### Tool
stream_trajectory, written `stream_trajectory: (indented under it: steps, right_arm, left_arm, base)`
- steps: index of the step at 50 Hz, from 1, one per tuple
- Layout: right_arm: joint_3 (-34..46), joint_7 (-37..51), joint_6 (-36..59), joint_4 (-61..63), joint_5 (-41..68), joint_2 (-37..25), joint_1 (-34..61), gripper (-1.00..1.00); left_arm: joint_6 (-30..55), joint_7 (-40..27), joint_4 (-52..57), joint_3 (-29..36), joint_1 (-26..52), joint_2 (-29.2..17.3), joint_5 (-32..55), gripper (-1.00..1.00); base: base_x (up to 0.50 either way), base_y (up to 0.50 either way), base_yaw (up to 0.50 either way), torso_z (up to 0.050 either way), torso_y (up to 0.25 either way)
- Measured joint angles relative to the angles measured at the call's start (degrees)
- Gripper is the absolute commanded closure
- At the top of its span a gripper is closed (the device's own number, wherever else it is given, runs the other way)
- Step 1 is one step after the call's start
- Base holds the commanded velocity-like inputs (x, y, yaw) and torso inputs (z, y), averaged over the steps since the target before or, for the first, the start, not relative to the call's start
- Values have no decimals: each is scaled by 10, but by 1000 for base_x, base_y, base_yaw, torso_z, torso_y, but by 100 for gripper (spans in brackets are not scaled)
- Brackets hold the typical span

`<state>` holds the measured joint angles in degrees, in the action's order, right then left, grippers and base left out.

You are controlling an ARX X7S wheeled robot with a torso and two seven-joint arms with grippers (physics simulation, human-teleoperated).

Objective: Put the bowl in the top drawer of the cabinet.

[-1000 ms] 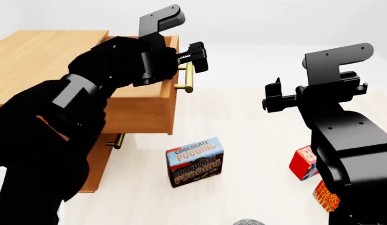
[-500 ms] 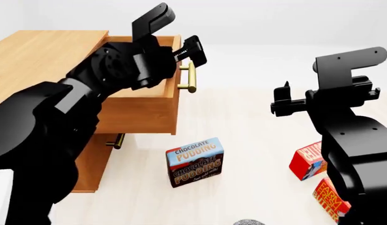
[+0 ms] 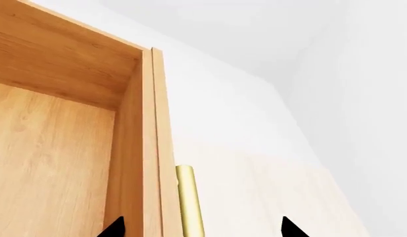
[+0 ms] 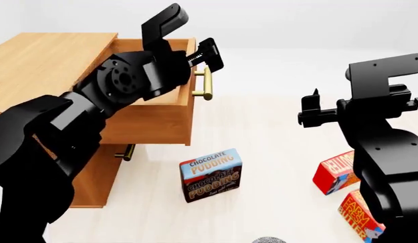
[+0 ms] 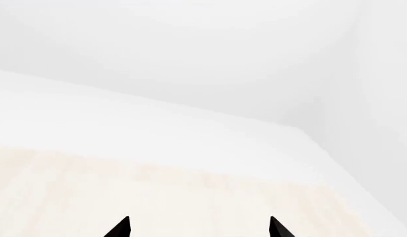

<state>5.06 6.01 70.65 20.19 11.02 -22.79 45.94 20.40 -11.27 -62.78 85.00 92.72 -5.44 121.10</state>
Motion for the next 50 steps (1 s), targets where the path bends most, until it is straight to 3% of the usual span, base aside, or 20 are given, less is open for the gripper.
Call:
stream_trajectory:
  steps: [12, 31, 40, 50]
  right_arm:
    - [-11, 3, -7, -3, 1, -2, -7, -100]
    - [-29, 8, -8, 3, 3, -6, -22, -100]
    - [-24, 15, -11, -2, 0, 0, -21, -100]
    - [-20, 20, -16, -7, -1, 6, -23, -100]
  left_arm:
    - [-63, -59, 99, -19, -20, -33, -13, -100]
    - [-79, -182, 278, -18, -23, -93, -50, -100]
    - [-136, -299, 442, 5, -23, -134, -123, -100]
    - [-181, -406, 715, -7, 4, -149, -235, -100]
  base:
    - [0, 0, 0, 0, 0]
    - [0, 0, 0, 0, 0]
    - [0, 0, -2, 0, 0]
    - [0, 0, 0, 0, 0]
